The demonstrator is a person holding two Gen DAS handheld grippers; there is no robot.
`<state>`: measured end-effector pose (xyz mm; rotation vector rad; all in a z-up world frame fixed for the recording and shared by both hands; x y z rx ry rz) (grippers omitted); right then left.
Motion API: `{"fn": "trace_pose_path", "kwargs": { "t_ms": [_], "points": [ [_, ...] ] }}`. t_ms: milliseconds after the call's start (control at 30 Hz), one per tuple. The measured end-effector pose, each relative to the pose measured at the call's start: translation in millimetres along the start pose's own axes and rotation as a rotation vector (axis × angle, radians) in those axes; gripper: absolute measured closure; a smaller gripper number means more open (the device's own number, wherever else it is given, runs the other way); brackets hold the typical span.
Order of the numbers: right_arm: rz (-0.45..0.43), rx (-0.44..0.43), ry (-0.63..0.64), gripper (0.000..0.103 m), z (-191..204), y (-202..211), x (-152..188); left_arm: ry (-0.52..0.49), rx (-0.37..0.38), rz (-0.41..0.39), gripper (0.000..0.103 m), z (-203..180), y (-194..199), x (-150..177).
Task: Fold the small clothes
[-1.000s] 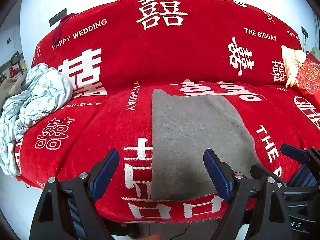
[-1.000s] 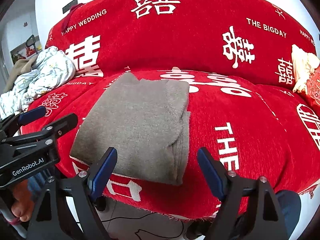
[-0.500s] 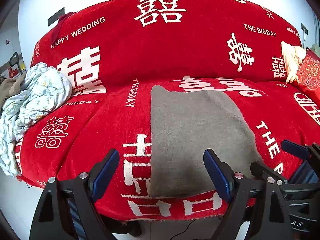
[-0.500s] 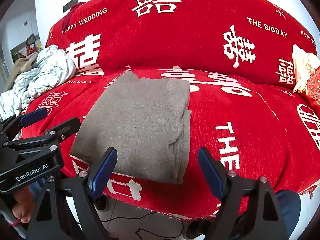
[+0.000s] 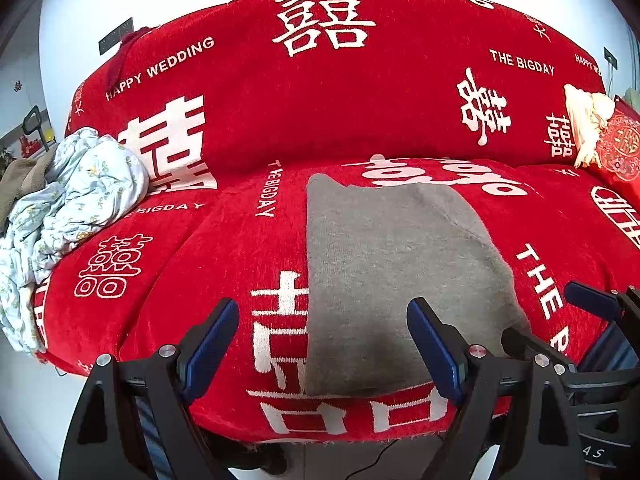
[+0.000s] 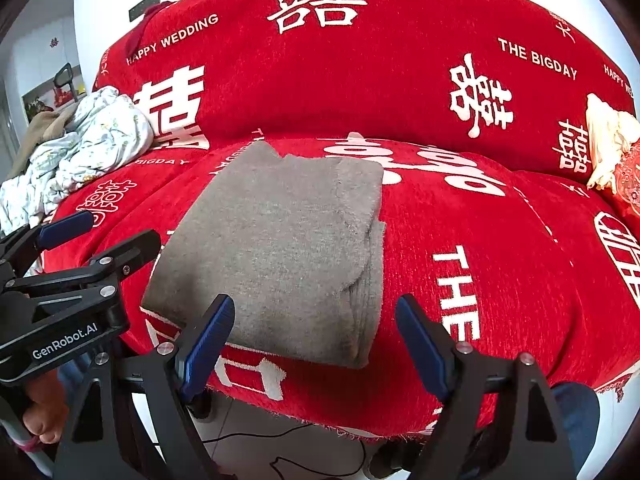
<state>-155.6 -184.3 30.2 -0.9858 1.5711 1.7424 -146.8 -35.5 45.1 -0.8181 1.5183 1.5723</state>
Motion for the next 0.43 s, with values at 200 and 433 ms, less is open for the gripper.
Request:
{"fn": "trace_pose_path", "kwargs": {
  "t_ms": [200, 433],
  "points": [
    [0.003, -0.004, 0.006, 0.018, -0.5, -0.6, -0.3, -0.003, 0.002, -0.001, 0.016, 0.1, -0.3, -0.9],
    [0.005, -0.004, 0.007, 0.018, 0.4, -1.1, -0.3, -0.009, 0.004, -0.002, 0.016, 0.2, -0.3, -1.3]
  ]
}}
Point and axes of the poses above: each gripper's, at about its wrist camera, not at the fingertips, and y roughly against the way its jaws point, z to its left, x to its underside, the point moved 8 cm from there along -y, roughly the way its jaws point, and after that the axes turned 10 degrees about -z, right-handed, at the moved point
